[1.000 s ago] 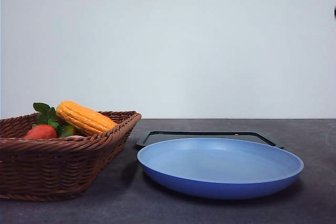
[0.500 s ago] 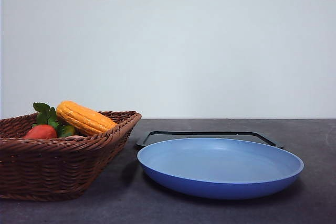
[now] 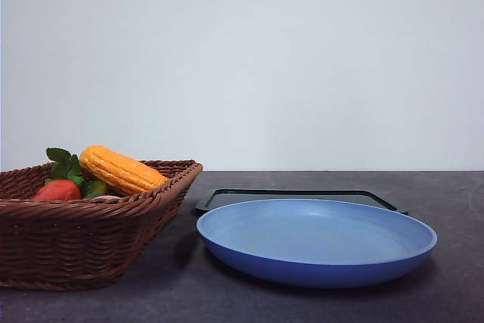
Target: Transfer egg from basket to plate and serve
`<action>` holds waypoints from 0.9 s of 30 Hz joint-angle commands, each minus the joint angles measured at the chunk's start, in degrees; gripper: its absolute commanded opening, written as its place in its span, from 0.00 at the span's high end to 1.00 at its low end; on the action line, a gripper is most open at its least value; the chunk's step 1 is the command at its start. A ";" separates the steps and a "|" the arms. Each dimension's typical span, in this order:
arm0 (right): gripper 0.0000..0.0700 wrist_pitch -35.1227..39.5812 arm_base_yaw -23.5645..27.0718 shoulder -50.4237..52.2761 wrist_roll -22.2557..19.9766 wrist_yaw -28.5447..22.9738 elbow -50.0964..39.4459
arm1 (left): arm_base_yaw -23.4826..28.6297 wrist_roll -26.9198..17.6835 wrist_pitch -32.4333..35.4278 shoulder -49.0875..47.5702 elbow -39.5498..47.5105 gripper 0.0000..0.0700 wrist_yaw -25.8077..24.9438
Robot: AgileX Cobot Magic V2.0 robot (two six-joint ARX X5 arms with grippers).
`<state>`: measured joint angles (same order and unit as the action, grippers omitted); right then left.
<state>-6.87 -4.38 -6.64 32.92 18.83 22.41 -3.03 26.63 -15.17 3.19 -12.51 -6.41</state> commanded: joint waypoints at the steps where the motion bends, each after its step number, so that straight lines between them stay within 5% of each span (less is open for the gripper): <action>1: 1.00 -4.13 -0.04 -1.62 -6.29 -2.60 3.16 | 0.02 0.43 -0.80 1.73 -3.05 1.00 -0.52; 8: 1.00 -14.60 -0.07 -11.85 -9.82 -5.40 14.09 | 0.02 -2.97 -4.53 12.57 -15.04 1.00 -5.25; 16: 1.00 -27.37 -1.02 -25.30 -15.03 -5.34 24.50 | 0.00 -5.32 -9.11 26.32 -26.83 1.00 -17.44; 22: 1.00 -33.29 -2.81 -32.58 -17.61 -4.88 27.40 | -0.03 -7.42 -16.41 35.73 -33.25 1.00 -28.38; 27: 1.00 -38.25 -5.47 -37.65 -20.16 -4.71 27.54 | -1.06 -9.38 -19.98 40.32 -34.26 1.00 -32.71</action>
<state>-45.18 -9.46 -43.88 14.64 13.89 49.21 -3.88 18.98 -35.50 43.21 -45.95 -38.37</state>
